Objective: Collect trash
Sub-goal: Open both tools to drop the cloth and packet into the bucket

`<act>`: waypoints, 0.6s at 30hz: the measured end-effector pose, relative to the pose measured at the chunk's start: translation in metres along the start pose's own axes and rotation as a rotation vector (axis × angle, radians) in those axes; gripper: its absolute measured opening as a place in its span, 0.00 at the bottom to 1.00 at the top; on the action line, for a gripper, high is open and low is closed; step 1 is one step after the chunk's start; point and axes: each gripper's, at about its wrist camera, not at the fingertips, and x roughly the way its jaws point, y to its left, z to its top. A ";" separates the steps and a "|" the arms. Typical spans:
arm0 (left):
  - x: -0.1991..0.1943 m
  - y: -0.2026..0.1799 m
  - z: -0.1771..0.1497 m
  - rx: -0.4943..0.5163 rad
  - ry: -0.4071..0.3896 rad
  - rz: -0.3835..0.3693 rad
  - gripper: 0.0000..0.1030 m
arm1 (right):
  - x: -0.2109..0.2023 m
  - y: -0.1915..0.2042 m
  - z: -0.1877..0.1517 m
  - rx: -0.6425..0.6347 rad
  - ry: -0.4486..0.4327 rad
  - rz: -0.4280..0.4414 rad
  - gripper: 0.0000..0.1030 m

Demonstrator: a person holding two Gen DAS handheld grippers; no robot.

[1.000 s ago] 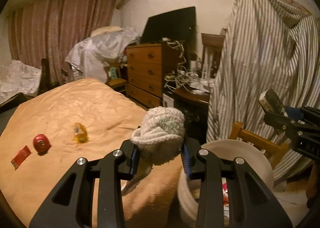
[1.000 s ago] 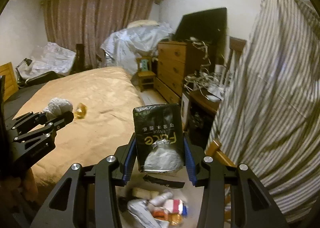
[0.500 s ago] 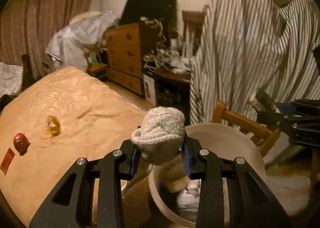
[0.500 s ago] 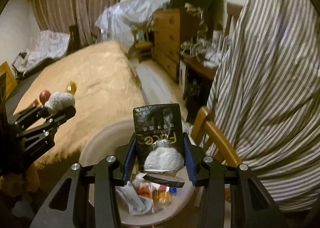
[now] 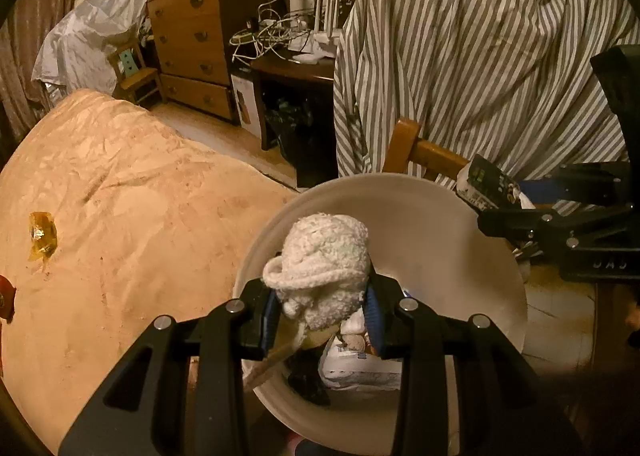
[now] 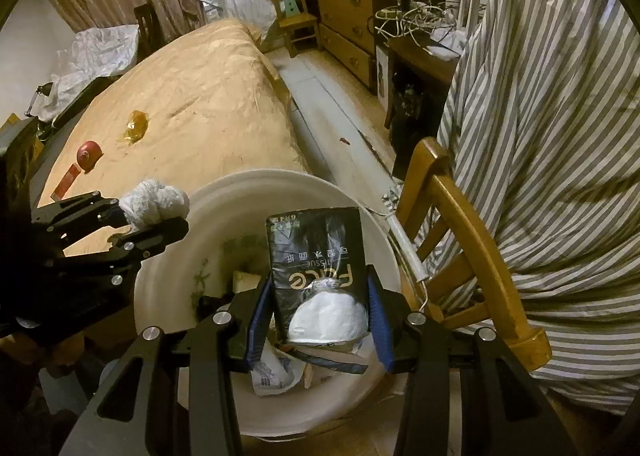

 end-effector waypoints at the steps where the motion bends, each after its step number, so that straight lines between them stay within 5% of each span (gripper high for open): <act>1: 0.001 0.000 0.000 0.002 0.002 0.000 0.33 | 0.000 0.001 -0.001 0.000 0.001 0.002 0.43; 11: 0.002 0.002 -0.001 0.002 0.001 0.003 0.33 | -0.001 0.004 0.001 0.005 -0.012 0.015 0.43; 12: 0.003 0.002 0.000 0.000 0.003 0.005 0.38 | 0.000 0.005 0.002 0.003 -0.010 0.017 0.44; 15: 0.003 0.003 0.002 -0.011 -0.011 0.025 0.71 | 0.002 0.007 0.001 -0.003 -0.003 0.031 0.54; 18: 0.002 0.007 0.003 -0.024 -0.013 0.023 0.74 | 0.003 0.010 -0.001 -0.004 -0.008 0.040 0.55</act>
